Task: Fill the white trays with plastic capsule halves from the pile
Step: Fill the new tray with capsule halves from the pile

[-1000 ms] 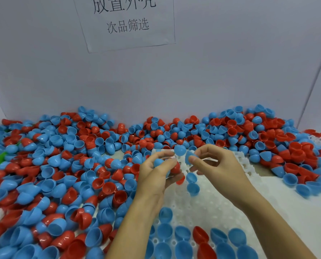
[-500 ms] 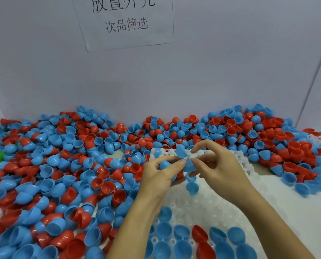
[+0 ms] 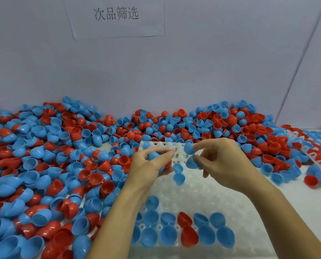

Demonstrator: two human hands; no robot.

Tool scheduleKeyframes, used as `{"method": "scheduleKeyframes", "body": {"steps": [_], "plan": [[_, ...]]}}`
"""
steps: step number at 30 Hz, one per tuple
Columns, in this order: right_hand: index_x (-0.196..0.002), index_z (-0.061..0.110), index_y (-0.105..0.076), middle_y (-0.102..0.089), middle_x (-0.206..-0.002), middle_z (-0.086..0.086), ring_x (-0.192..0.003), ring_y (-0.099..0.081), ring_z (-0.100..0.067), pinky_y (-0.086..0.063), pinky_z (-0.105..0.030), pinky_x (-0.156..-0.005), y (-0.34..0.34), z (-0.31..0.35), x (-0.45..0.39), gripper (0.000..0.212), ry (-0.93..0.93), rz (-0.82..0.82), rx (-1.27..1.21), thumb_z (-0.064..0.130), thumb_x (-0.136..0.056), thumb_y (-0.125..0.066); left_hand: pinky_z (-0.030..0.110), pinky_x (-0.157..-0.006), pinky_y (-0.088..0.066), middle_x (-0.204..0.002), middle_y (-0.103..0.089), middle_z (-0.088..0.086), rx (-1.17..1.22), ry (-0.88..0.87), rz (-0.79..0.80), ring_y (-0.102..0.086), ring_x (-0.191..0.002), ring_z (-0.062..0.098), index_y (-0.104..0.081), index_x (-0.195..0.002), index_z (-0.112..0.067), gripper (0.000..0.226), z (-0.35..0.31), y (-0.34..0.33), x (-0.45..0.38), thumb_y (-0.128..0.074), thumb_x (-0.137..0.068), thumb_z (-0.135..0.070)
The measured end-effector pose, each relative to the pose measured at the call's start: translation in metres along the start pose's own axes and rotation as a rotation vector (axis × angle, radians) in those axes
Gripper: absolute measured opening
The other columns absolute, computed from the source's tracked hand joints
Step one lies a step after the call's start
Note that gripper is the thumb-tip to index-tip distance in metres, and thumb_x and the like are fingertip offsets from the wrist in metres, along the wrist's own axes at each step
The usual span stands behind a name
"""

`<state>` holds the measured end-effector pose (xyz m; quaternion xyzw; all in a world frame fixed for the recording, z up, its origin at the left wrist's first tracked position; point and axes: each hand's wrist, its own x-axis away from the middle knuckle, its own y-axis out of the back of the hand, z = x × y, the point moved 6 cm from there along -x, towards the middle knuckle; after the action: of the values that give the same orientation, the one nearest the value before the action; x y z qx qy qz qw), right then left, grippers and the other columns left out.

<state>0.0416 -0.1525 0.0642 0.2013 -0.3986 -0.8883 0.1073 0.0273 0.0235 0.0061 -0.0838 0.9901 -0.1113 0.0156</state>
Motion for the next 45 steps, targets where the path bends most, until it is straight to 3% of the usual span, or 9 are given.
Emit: {"method": "scheduleKeyframes", "body": {"steps": [8, 12, 16, 20, 27, 31, 35, 40, 45], "plan": [[-0.100, 0.036, -0.070, -0.068, -0.068, 0.024, -0.059, -0.066, -0.001, -0.055, -0.018, -0.055, 0.027, -0.029, 0.056, 0.012, -0.174, 0.249, 0.249, 0.030, -0.089, -0.071, 0.030, -0.068, -0.060, -0.087, -0.074, 0.006, 0.013, 0.001, -0.004, -0.070, -0.082, 0.018, -0.081, -0.074, -0.020, 0.019, 0.001, -0.002, 0.002, -0.075, -0.086, -0.007], [-0.085, 0.046, -0.063, -0.068, -0.073, 0.013, -0.067, -0.066, -0.003, -0.057, -0.018, -0.059, 0.028, -0.040, 0.083, 0.016, -0.284, 0.337, 0.325, 0.035, -0.087, -0.073, 0.029, -0.068, -0.060, -0.096, -0.074, 0.004, 0.016, -0.001, 0.001, -0.070, -0.089, 0.020, -0.082, -0.075, -0.021, 0.018, 0.000, -0.003, 0.003, -0.075, -0.086, -0.009], [-0.095, 0.043, -0.069, -0.063, -0.085, 0.018, -0.074, -0.063, -0.008, -0.049, -0.019, -0.058, 0.017, -0.041, 0.098, 0.010, -0.335, 0.422, 0.411, 0.039, -0.087, -0.073, 0.028, -0.067, -0.059, -0.105, -0.072, 0.007, 0.005, -0.002, 0.006, -0.069, -0.096, 0.022, -0.082, -0.075, -0.023, 0.020, 0.000, -0.005, 0.004, -0.075, -0.087, -0.009], [-0.111, 0.041, -0.068, -0.060, -0.096, 0.020, -0.081, -0.060, -0.008, -0.051, -0.019, -0.067, 0.004, -0.039, 0.102, 0.024, -0.318, 0.441, 0.504, 0.039, -0.087, -0.073, 0.027, -0.067, -0.059, -0.109, -0.070, 0.009, 0.008, 0.002, 0.008, -0.068, -0.100, 0.025, -0.081, -0.075, -0.024, 0.020, 0.000, -0.005, 0.004, -0.075, -0.087, -0.010], [-0.115, 0.040, -0.068, -0.059, -0.098, 0.023, -0.085, -0.060, -0.008, -0.056, -0.025, -0.079, 0.010, -0.041, 0.106, 0.025, -0.321, 0.452, 0.469, 0.041, -0.089, -0.068, 0.029, -0.065, -0.060, -0.088, -0.076, -0.002, 0.075, -0.008, -0.017, -0.068, -0.086, 0.020, -0.082, -0.074, -0.020, 0.019, -0.004, 0.002, 0.003, -0.074, -0.086, -0.008], [-0.108, 0.048, -0.066, -0.058, -0.094, 0.022, -0.082, -0.061, -0.007, -0.055, -0.024, -0.074, 0.019, -0.038, 0.105, 0.018, -0.327, 0.454, 0.439, 0.040, -0.092, -0.065, 0.027, -0.065, -0.059, -0.098, -0.074, 0.007, 0.128, 0.000, -0.047, -0.068, -0.088, 0.021, -0.082, -0.074, -0.018, 0.018, -0.006, 0.007, 0.002, -0.074, -0.086, -0.007], [-0.103, 0.044, -0.069, -0.067, -0.088, 0.017, -0.079, -0.064, -0.007, -0.057, -0.023, -0.073, 0.020, -0.021, 0.089, 0.013, -0.251, 0.412, 0.435, 0.036, -0.093, -0.065, 0.026, -0.063, -0.059, -0.096, -0.071, 0.011, 0.187, 0.007, -0.091, -0.067, -0.087, 0.021, -0.081, -0.071, -0.019, 0.023, -0.006, 0.014, 0.000, -0.073, -0.088, -0.006], [-0.109, 0.038, -0.070, -0.063, -0.091, 0.023, -0.079, -0.059, 0.008, -0.052, -0.015, -0.069, -0.012, 0.016, 0.052, 0.018, -0.026, 0.352, 0.297, 0.029, -0.095, -0.064, 0.025, -0.062, -0.059, -0.085, -0.073, 0.005, 0.224, -0.007, -0.150, -0.068, -0.086, 0.021, -0.080, -0.066, -0.021, 0.028, -0.008, 0.021, -0.001, -0.072, -0.089, -0.007], [-0.124, 0.036, -0.064, -0.063, -0.112, 0.010, -0.091, -0.051, -0.002, -0.051, -0.025, -0.084, -0.068, 0.051, 0.021, 0.033, 0.198, 0.378, 0.252, 0.022, -0.094, -0.066, 0.027, -0.061, -0.059, -0.087, -0.072, 0.003, 0.285, -0.016, -0.253, -0.068, -0.082, 0.017, -0.077, -0.064, -0.019, 0.029, -0.009, 0.037, -0.004, -0.072, -0.088, -0.005]]}}
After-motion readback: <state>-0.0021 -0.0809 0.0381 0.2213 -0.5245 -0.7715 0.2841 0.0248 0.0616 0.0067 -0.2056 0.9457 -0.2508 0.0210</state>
